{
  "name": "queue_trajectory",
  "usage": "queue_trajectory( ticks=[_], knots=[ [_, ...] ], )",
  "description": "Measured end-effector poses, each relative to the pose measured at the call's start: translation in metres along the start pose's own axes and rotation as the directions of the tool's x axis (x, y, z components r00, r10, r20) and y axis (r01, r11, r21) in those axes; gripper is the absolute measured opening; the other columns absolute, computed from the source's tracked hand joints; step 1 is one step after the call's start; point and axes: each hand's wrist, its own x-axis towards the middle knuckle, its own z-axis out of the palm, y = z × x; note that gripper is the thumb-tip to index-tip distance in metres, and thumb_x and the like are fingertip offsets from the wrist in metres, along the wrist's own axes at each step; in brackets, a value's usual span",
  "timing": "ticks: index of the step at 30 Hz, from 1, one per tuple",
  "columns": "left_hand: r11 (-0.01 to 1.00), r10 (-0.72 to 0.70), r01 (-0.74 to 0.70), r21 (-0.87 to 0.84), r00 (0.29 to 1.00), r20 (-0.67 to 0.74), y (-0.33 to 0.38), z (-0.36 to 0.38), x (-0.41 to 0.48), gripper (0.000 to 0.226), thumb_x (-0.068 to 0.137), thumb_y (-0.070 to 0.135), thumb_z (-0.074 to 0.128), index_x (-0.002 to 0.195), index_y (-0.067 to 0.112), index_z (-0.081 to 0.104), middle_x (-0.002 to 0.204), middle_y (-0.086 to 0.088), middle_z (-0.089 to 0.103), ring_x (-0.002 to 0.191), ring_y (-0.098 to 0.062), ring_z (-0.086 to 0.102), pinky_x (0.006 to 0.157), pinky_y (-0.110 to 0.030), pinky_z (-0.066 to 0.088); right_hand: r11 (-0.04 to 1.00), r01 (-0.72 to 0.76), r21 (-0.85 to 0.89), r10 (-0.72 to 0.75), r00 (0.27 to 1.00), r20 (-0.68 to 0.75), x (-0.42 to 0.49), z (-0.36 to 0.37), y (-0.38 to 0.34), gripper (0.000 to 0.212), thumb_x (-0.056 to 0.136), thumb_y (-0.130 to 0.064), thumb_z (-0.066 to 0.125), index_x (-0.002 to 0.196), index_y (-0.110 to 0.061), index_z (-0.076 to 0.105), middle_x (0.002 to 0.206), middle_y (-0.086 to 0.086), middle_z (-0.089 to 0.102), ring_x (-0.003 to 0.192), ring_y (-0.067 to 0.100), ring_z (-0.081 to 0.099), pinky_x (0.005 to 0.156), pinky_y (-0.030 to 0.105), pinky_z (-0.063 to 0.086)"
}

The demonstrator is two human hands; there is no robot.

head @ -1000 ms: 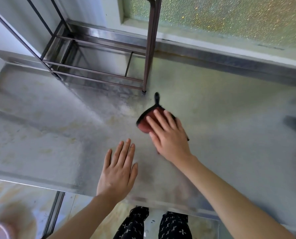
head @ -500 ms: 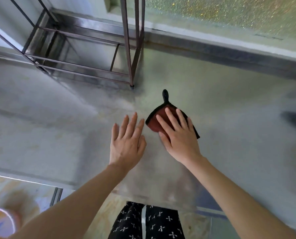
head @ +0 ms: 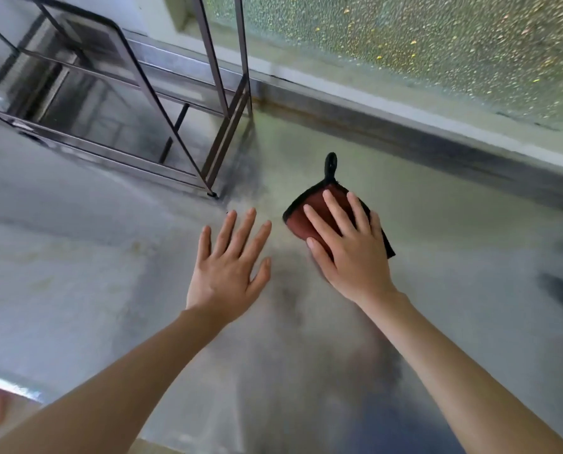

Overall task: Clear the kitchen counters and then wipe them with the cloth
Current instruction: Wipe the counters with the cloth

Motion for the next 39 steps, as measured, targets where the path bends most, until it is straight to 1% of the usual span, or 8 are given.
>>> queue_trajectory(
  ticks=[7,10,13,20,27,29,33,39],
  knots=[
    [1.000,-0.004,0.005,0.017,1.000,-0.028,-0.001,0.002,0.001,0.055,0.094,0.050,0.014,0.147,0.032,0.011,0.155,0.005,0.008,0.143,-0.018,0.000,0.112,-0.043,-0.002,0.919,-0.388,0.067,0.394,0.910,-0.130,0.075,0.005,0.016,0.044,0.094,-0.040,0.041,0.136,-0.028,0.047,0.148,0.008,0.038,0.136,0.041,0.028,0.105,0.062,0.024],
    [1.000,0.009,-0.008,0.026,0.999,-0.038,-0.001,0.002,0.001,0.055,0.095,0.050,0.013,0.146,0.032,0.014,0.154,0.004,0.013,0.143,-0.022,0.008,0.112,-0.045,0.002,0.993,-0.110,0.039,0.112,0.992,-0.065,0.068,0.009,-0.006,0.045,0.095,-0.041,0.040,0.138,-0.029,0.043,0.150,0.007,0.035,0.137,0.040,0.025,0.105,0.062,0.022],
    [0.999,0.022,-0.020,0.039,0.999,-0.043,-0.002,0.002,0.002,0.054,0.095,0.049,0.015,0.146,0.032,0.015,0.154,0.003,0.016,0.143,-0.024,0.011,0.112,-0.046,0.002,0.979,0.204,0.022,-0.205,0.978,0.030,0.069,0.004,0.005,0.046,0.095,-0.045,0.037,0.140,-0.033,0.040,0.151,0.002,0.033,0.139,0.035,0.024,0.106,0.059,0.024],
    [1.000,0.014,-0.014,-0.001,0.998,-0.069,-0.002,0.002,0.002,0.054,0.093,0.046,0.024,0.144,0.028,0.028,0.153,0.000,0.025,0.141,-0.026,0.019,0.111,-0.049,0.011,0.972,-0.220,0.085,0.225,0.973,-0.060,0.109,0.010,-0.007,0.044,0.098,-0.041,0.033,0.140,-0.031,0.040,0.152,0.003,0.030,0.140,0.035,0.020,0.109,0.058,0.017],
    [0.992,0.066,-0.082,-0.099,0.986,-0.154,-0.015,-0.006,-0.041,0.042,0.090,0.033,0.045,0.129,0.018,0.051,0.142,-0.008,0.044,0.132,-0.028,0.038,0.107,-0.048,0.028,0.960,0.279,0.037,-0.281,0.959,0.039,0.056,0.014,-0.057,0.044,0.094,-0.042,0.039,0.136,-0.032,0.045,0.147,0.003,0.040,0.135,0.036,0.032,0.101,0.059,0.031],
    [0.993,0.032,-0.052,-0.110,0.983,-0.180,-0.040,-0.004,-0.067,0.042,0.090,0.033,0.046,0.129,0.019,0.051,0.143,-0.006,0.044,0.133,-0.027,0.037,0.107,-0.046,0.026,0.977,0.212,0.034,-0.213,0.976,0.045,0.060,0.013,-0.054,0.045,0.094,-0.045,0.034,0.137,-0.034,0.044,0.149,0.001,0.038,0.137,0.033,0.030,0.103,0.058,0.030],
    [0.965,-0.230,0.203,-0.166,0.960,-0.159,-0.100,-0.004,-0.112,0.047,0.090,0.039,0.036,0.131,0.021,0.050,0.144,-0.007,0.042,0.133,-0.029,0.036,0.106,-0.048,0.027,0.973,-0.219,0.080,0.221,0.975,-0.028,0.064,0.017,-0.090,0.045,0.095,-0.042,0.032,0.135,-0.030,0.047,0.147,0.006,0.040,0.135,0.038,0.030,0.104,0.061,0.025],
    [0.954,-0.264,0.247,-0.168,0.961,-0.084,-0.160,-0.002,-0.144,0.055,0.094,0.047,0.018,0.136,0.021,0.044,0.147,-0.008,0.036,0.135,-0.027,0.031,0.107,-0.050,0.025,0.985,0.168,0.037,-0.169,0.986,0.015,-0.003,0.028,-0.161,0.043,0.093,-0.040,0.039,0.135,-0.032,0.047,0.147,0.003,0.041,0.134,0.037,0.034,0.099,0.060,0.034]
  ],
)
